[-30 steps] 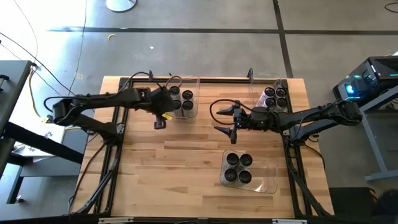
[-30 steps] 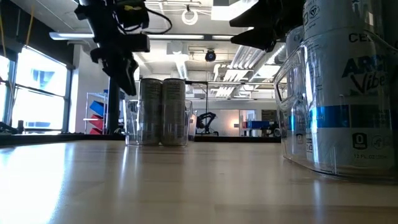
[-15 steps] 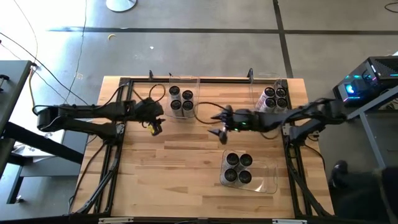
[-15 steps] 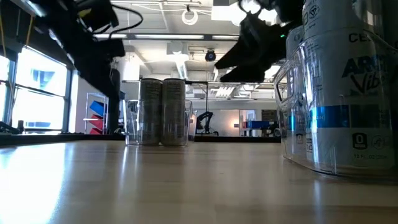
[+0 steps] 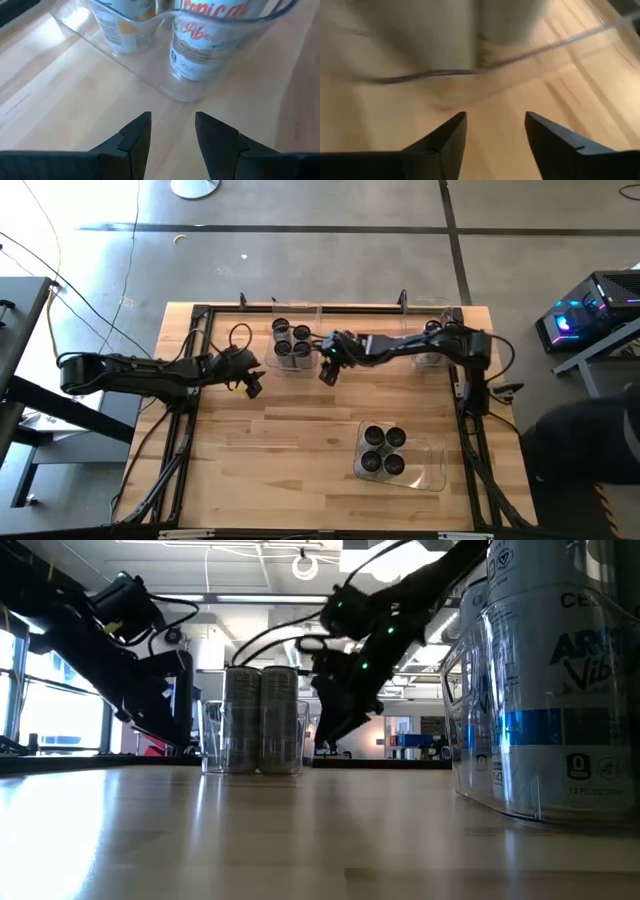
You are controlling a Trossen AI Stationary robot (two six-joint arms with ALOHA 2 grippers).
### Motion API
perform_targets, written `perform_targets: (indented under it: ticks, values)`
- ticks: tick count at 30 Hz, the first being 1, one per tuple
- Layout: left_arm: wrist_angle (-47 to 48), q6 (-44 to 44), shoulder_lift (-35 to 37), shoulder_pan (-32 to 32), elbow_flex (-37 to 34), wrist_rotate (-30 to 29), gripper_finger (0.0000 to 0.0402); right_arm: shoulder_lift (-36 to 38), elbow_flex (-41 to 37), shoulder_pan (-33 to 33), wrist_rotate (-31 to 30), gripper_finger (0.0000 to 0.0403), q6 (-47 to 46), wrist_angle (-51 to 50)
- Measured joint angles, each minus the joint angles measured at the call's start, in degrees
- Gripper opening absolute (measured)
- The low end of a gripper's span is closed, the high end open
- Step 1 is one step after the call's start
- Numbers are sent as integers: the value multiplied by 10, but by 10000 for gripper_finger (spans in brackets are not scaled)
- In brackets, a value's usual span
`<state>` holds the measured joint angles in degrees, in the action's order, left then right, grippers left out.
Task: Sort soda cans
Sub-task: Move the transparent bin to the top left of the table
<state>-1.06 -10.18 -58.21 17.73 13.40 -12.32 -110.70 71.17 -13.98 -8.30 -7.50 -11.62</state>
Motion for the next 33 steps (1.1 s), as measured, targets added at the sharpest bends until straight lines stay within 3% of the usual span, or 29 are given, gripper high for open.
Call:
perform_targets:
  ticks: [9,22,27,33]
  values:
    - [-117,54,-23,7,-25,2,147,-69,89,-34,-17,151,39,-32]
    - [-116,52,-24,7,-25,-11,147,-83,96,-45,-44,149,91,24]
    - [-68,6,-11,6,-25,-24,147,-34,97,-34,-119,149,104,-49]
    - [-17,-47,14,-24,-25,-25,147,72,98,0,-149,149,99,-185]
